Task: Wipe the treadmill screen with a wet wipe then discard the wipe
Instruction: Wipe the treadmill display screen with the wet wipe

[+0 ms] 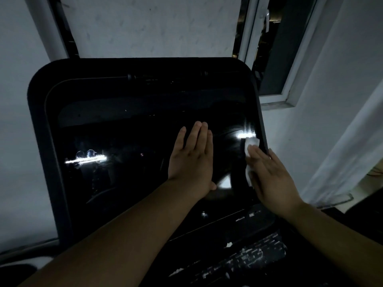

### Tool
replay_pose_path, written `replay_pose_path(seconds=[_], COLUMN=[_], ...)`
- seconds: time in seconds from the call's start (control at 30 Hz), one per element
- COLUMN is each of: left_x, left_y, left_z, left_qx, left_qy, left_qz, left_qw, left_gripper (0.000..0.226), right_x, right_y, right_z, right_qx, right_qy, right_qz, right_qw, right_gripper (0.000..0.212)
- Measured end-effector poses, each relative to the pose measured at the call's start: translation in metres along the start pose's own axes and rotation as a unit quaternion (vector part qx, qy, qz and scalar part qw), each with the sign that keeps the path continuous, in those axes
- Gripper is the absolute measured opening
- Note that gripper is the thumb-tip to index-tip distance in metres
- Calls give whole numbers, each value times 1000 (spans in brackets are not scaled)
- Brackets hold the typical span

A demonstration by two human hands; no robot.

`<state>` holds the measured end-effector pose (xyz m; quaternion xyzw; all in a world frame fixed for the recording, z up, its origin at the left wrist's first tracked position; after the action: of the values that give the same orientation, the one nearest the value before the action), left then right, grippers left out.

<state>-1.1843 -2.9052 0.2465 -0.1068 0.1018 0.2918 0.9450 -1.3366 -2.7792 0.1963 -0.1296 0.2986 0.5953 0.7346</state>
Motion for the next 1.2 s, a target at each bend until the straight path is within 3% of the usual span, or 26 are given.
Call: replay_pose_path(seconds=[0.17, 0.47, 0.87, 1.1, 1.2], left_x=[-1, -1, -1, -1, -1], left_y=[0, 0, 0, -1, -1], left_z=[0, 0, -1, -1, 0], left_qx=[0, -4, -4, -5, 3], left_qy=[0, -9, 3, 8, 3], left_qz=[1, 5, 0, 2, 1], left_qw=[1000, 1000, 1000, 1000, 1000], left_gripper=[138, 139, 139, 141, 140], right_x=[8, -92, 36, -17, -12], right_y=[-3, 20, 6, 24, 5], right_z=[-1, 19, -6, 5, 6], right_qx=[5, 26, 11, 36, 18], right_qy=[0, -6, -17, -30, 0], right_qz=[18, -1, 52, 19, 0], right_qw=[1000, 1000, 998, 999, 1000], right_gripper=[45, 53, 45, 49, 48])
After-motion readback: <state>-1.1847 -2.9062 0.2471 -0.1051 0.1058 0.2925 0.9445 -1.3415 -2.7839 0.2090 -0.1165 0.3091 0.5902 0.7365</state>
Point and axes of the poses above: each hand's wrist, its own x-axis away from the middle knuckle, its own z-axis out of the back of the hand, y = z × x, the point moved 7 cm from there along -x, towards the middle knuckle, and after that the axes turned 8 degrees about x, right-handed, at the moved point
